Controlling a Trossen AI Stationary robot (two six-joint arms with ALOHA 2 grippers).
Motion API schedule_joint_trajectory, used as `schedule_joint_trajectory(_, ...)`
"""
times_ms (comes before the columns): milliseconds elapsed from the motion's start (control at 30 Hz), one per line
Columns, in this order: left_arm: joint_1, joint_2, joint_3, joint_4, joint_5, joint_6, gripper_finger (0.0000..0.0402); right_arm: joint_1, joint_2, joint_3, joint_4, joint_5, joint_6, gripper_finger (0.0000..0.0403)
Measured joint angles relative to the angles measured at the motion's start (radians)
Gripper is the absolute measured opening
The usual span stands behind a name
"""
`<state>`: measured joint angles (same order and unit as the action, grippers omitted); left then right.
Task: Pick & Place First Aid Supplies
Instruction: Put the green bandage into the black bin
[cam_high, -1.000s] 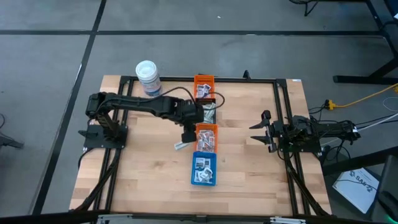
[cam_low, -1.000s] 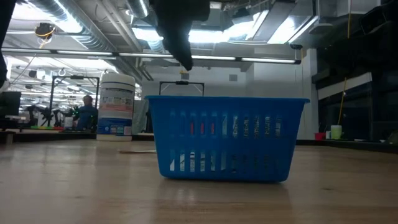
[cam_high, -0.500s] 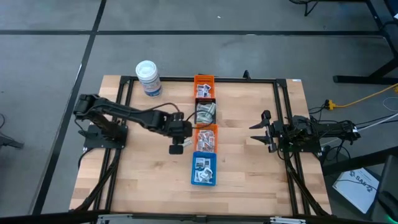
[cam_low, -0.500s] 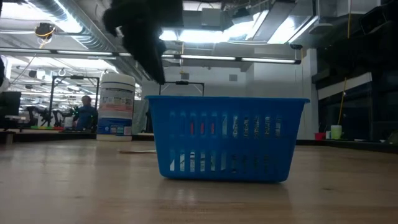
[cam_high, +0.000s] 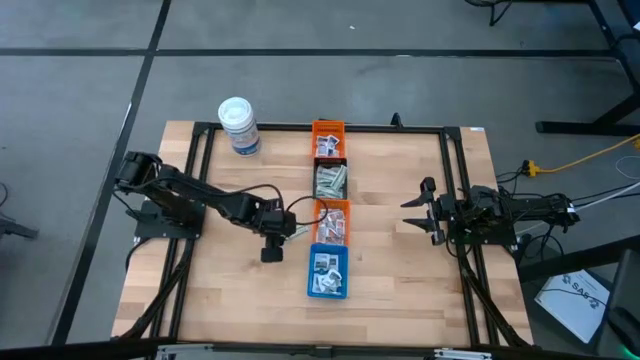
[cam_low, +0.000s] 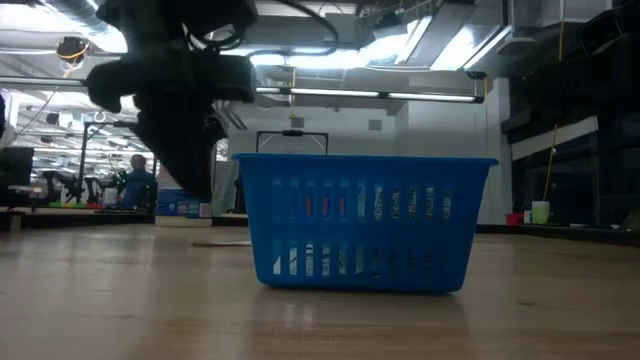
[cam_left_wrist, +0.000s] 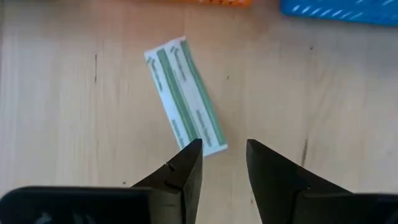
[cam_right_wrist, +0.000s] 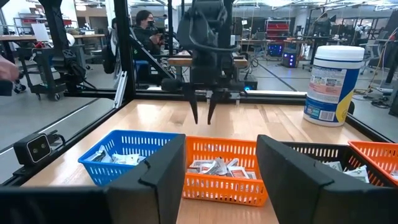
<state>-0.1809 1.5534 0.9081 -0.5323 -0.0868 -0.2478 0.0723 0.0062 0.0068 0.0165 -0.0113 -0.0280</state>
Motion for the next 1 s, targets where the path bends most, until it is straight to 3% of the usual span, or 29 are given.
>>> schedule_joint_trajectory(333, -0.053, 0.012, -0.09, 0.097, -0.005, 0.087, 0.0123, 0.0, 0.0, 0.0, 0.0, 0.0, 0.0, 0.0195)
schedule_joint_trajectory(633, -0.055, 0.112, -0.088, 0.138, -0.056, 0.178, 0.0123, 0.0, 0.0, 0.0, 0.0, 0.0, 0.0, 0.0195)
schedule_joint_trajectory(1000, -0.056, 0.128, -0.076, 0.18, -0.145, 0.265, 0.0123, 0.0, 0.0, 0.0, 0.0, 0.0, 0.0, 0.0195)
